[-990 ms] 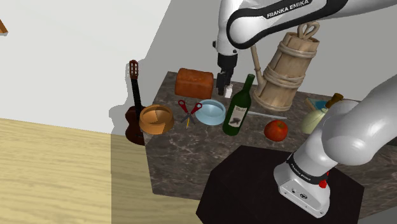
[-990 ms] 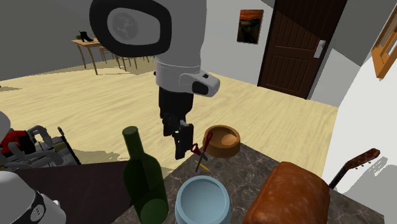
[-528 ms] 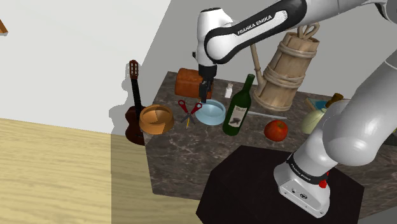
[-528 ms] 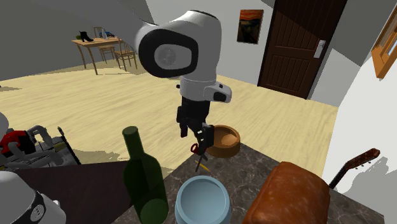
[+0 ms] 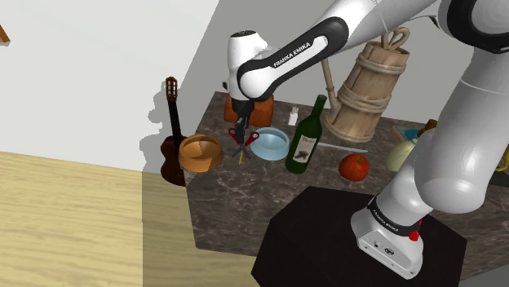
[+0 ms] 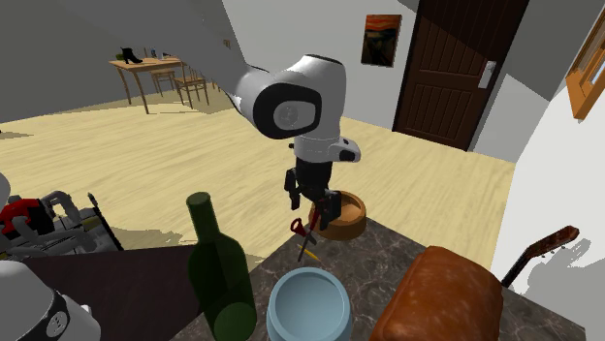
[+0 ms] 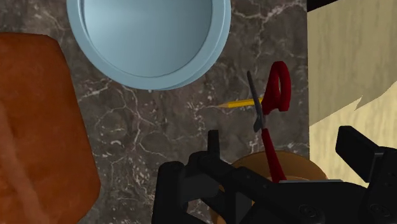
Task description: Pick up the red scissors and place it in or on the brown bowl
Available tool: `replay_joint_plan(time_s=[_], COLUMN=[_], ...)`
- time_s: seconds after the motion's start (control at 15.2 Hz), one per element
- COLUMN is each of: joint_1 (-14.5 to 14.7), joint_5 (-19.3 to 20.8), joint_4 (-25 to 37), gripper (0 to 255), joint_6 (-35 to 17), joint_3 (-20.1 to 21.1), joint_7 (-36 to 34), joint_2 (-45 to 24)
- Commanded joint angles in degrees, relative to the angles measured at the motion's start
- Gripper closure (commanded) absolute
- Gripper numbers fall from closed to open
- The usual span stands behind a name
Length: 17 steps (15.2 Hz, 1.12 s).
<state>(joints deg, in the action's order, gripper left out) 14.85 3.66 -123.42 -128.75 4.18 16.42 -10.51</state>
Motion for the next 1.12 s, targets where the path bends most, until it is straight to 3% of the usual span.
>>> replay_joint_plan(time_s=[0.0, 0.33, 0.79, 0.86, 1.06], joint_1=[0.1, 0.1, 0.1, 0.1, 0.1], joint_5=[0.2, 0.5, 0.5, 0.5, 0.5], joint_4=[-0.3, -1.5, -1.4, -1.4, -1.4], gripper=[0, 0, 0, 255, 255], joint_6=[-1.3, -4.6, -4.6, -4.6, -4.6], joint_3=[0.0, -0.1, -0.1, -0.1, -0.1], joint_7=[-0.1, -0.3, -0.3, -0.3, -0.3], joint_2=[-0.9, -3.1, -3.1, -3.1, -3.1])
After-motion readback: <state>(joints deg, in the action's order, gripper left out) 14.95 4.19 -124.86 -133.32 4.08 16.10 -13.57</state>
